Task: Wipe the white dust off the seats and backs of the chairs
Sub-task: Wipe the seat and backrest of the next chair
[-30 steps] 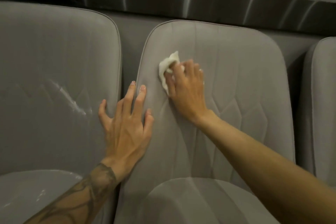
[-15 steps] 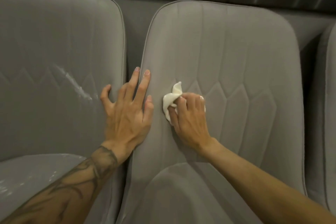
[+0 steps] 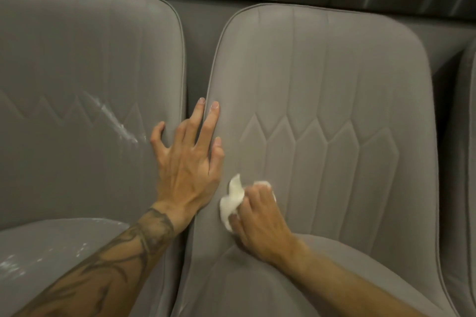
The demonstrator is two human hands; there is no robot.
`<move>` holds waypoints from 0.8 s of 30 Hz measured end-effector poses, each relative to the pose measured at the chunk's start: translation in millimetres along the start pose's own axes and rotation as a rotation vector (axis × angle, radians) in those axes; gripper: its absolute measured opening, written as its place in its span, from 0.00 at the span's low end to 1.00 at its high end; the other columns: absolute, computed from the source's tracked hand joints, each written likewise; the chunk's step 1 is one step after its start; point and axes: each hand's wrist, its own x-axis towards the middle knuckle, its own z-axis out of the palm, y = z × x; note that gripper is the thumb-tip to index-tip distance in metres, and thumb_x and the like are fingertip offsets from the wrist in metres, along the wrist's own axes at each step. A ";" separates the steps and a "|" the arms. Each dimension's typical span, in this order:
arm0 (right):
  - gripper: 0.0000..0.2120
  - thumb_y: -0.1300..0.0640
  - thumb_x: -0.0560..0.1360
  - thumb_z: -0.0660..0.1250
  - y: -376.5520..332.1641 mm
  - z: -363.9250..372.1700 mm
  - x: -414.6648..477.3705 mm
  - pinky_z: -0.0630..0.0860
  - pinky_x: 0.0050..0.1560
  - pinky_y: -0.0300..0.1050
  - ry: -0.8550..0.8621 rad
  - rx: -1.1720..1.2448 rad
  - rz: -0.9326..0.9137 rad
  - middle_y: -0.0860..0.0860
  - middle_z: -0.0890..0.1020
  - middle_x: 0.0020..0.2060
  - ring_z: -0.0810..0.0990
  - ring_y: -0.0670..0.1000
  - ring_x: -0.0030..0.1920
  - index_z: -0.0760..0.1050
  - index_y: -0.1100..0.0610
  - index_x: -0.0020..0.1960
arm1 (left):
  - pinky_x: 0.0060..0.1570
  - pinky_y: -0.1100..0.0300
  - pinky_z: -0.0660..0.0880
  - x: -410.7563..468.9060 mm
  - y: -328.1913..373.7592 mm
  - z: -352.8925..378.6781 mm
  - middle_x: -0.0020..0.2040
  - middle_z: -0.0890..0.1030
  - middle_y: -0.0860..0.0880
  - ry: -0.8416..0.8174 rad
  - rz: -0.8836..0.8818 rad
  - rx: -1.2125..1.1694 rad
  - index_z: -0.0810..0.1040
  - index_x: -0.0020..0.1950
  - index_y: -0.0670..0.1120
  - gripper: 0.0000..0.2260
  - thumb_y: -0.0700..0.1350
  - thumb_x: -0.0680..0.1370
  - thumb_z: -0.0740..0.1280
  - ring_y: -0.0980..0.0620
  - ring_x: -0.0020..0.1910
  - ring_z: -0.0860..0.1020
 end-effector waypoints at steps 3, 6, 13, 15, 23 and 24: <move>0.11 0.54 0.83 0.56 14.9 -10.9 1.4 0.71 0.52 0.57 -0.070 -0.031 -0.106 0.58 0.75 0.48 0.71 0.59 0.44 0.72 0.60 0.50 | 0.75 0.35 0.54 1.1 2.2 -2.7 0.84 0.59 0.50 -0.023 -0.007 0.009 0.56 0.85 0.53 0.26 0.53 0.85 0.51 0.50 0.73 0.70; 0.11 0.54 0.82 0.58 35.6 -29.9 71.6 0.69 0.49 0.56 0.104 -0.134 0.097 0.61 0.75 0.47 0.73 0.61 0.45 0.72 0.62 0.51 | 0.77 0.34 0.52 0.1 2.9 -7.9 0.85 0.55 0.47 -0.066 -0.005 -0.007 0.54 0.85 0.53 0.26 0.55 0.86 0.49 0.47 0.80 0.62; 0.19 0.45 0.82 0.57 82.9 -83.6 261.8 0.71 0.53 0.54 0.282 -0.215 0.364 0.60 0.76 0.57 0.74 0.62 0.56 0.75 0.57 0.64 | 0.80 0.36 0.51 -7.6 -35.8 -13.9 0.84 0.56 0.44 -0.018 -0.092 0.007 0.56 0.84 0.45 0.29 0.58 0.86 0.48 0.42 0.83 0.56; 0.18 0.46 0.81 0.59 62.8 -74.4 251.8 0.71 0.53 0.55 0.284 -0.186 0.370 0.60 0.76 0.57 0.74 0.62 0.55 0.75 0.56 0.65 | 0.80 0.37 0.52 -6.2 -42.3 -11.5 0.84 0.56 0.44 -0.016 -0.119 0.002 0.56 0.84 0.44 0.29 0.56 0.86 0.50 0.41 0.83 0.56; 0.17 0.45 0.81 0.61 57.8 -74.4 258.1 0.67 0.48 0.50 0.190 -0.260 0.157 0.60 0.76 0.55 0.75 0.61 0.53 0.77 0.57 0.58 | 0.77 0.38 0.60 -8.2 -49.1 -2.3 0.84 0.57 0.46 0.039 -0.104 -0.078 0.57 0.85 0.48 0.27 0.50 0.85 0.55 0.43 0.82 0.57; 0.18 0.45 0.80 0.60 63.8 -75.3 271.6 0.64 0.48 0.48 0.217 -0.293 0.232 0.59 0.75 0.56 0.75 0.61 0.54 0.76 0.57 0.59 | 0.77 0.38 0.60 -8.4 -49.5 -2.3 0.84 0.57 0.46 0.043 -0.104 -0.081 0.57 0.85 0.48 0.27 0.50 0.85 0.55 0.43 0.82 0.57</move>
